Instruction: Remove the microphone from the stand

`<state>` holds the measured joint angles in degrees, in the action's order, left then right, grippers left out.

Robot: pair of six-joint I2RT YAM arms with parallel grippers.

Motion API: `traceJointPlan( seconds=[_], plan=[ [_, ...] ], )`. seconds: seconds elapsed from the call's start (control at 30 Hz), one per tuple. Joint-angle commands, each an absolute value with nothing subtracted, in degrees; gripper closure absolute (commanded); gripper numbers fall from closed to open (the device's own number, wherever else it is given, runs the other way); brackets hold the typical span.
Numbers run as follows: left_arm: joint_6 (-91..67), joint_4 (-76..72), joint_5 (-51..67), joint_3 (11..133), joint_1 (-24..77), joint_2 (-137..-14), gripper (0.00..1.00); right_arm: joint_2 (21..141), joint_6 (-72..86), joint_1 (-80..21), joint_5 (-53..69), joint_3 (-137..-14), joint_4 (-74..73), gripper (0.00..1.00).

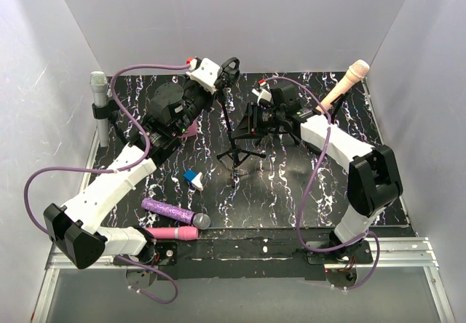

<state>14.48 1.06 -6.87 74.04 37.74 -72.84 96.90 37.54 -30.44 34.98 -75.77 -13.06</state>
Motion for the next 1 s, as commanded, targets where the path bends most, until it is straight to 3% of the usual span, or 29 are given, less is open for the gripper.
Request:
traceJointPlan(
  seconds=[0.0,0.1,0.13,0.33,0.47,0.67,0.8,0.83,0.9,0.93,0.97],
  plan=[
    [14.4,4.7,-7.6,75.2,37.6,-73.2,1.00,97.6,38.3,-30.7,34.7,-78.6,-10.0,0.68],
    [14.4,4.7,-7.6,75.2,37.6,-73.4,1.00,97.8,36.2,-30.8,35.2,-78.9,-10.2,0.95],
    [14.5,4.8,-7.9,75.5,37.5,-73.4,1.00,97.7,34.9,-30.8,35.0,-79.0,-10.8,0.99],
    [13.1,5.5,-9.1,77.0,37.6,-74.2,1.00,94.1,7.7,-32.5,30.6,-78.3,-11.9,0.99],
    [12.6,6.7,-9.0,77.3,37.6,-74.2,1.00,89.7,-14.4,-33.5,26.4,-72.4,-0.6,0.99],
    [11.6,7.5,-8.6,76.8,37.6,-73.7,1.00,85.4,-61.3,-38.3,24.4,-63.9,7.1,0.99],
    [11.4,7.2,-8.4,76.5,37.6,-73.7,1.00,83.8,-81.5,-40.8,23.1,-45.7,40.0,0.99],
    [11.4,7.1,-8.4,76.4,37.6,-73.6,1.00,84.5,-82.4,-41.5,22.5,-43.2,45.5,0.87],
    [11.5,7.0,-8.3,76.1,37.5,-73.4,1.00,84.6,-81.0,-42.0,22.1,-39.5,52.6,0.47],
    [11.4,6.9,-8.4,76.1,37.6,-73.3,1.00,83.0,-79.0,-42.0,22.3,-38.3,51.5,0.36],
    [11.5,6.9,-8.4,76.0,37.6,-73.3,1.00,79.7,-76.1,-42.0,22.2,-38.1,47.2,0.33]
  ],
)
